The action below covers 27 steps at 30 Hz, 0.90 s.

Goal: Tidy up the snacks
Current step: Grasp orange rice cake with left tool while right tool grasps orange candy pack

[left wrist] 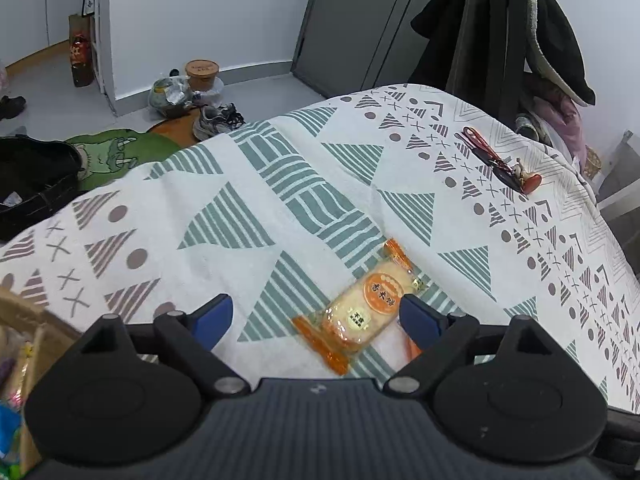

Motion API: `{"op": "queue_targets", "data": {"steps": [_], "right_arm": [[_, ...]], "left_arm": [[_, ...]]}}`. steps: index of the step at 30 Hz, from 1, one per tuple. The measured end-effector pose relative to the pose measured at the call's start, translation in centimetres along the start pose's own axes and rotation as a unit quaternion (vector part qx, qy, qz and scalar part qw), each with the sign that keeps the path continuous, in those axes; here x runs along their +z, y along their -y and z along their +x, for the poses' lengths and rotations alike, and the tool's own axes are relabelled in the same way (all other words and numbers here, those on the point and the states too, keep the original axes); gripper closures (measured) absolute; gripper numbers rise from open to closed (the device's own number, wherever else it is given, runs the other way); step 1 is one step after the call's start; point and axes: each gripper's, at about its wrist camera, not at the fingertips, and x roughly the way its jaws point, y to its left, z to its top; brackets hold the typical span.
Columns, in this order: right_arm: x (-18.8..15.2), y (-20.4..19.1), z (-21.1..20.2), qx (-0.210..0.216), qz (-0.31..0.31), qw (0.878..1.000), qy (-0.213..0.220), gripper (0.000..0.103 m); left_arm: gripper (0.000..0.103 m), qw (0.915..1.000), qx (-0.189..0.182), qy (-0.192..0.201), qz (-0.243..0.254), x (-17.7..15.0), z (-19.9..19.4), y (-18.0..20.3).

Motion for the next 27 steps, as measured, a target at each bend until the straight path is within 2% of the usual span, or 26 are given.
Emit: {"op": "queue_targets", "data": {"steps": [2,4,6,10,14,18,23,27], "right_arm": [[0.1,0.0,0.6,0.001,-0.006,1.000,-0.001,0.061],[0.0,0.2,0.7,0.004,-0.003,1.000,-0.002,0.077],[0.0,0.6,0.7,0.008,0.008,1.000,-0.009,0.080],[0.1,1.0,-0.1,-0.002,0.017,1.000,-0.011,0.081],[0.1,1.7,-0.5,-0.006,0.030,0.999,-0.012,0.082],[0.1,2.2,-1.0,-0.007,0.037,0.999,-0.010,0.082],[0.2,3.6,-1.8,0.001,0.063,0.998,-0.014,0.082],[0.3,3.9,-2.8,-0.007,0.066,0.998,-0.003,0.082]], "left_arm": [[0.017,1.0000,-0.007,0.001,0.004,0.0,0.5,0.0],[0.017,0.9999,-0.014,0.005,0.009,-0.2,0.9,0.0],[0.017,0.9998,-0.020,0.005,0.007,-0.4,1.2,0.0],[0.019,0.9996,-0.022,0.004,0.020,-0.7,2.0,0.6],[0.026,0.9989,-0.025,0.010,0.038,-1.3,2.4,1.4],[0.030,0.9975,-0.016,0.017,0.066,-2.0,2.9,2.3],[0.047,0.9975,-0.018,-0.011,0.067,-2.6,3.0,3.2],[0.047,0.9966,0.000,-0.008,0.082,-3.1,2.6,4.4]]}}
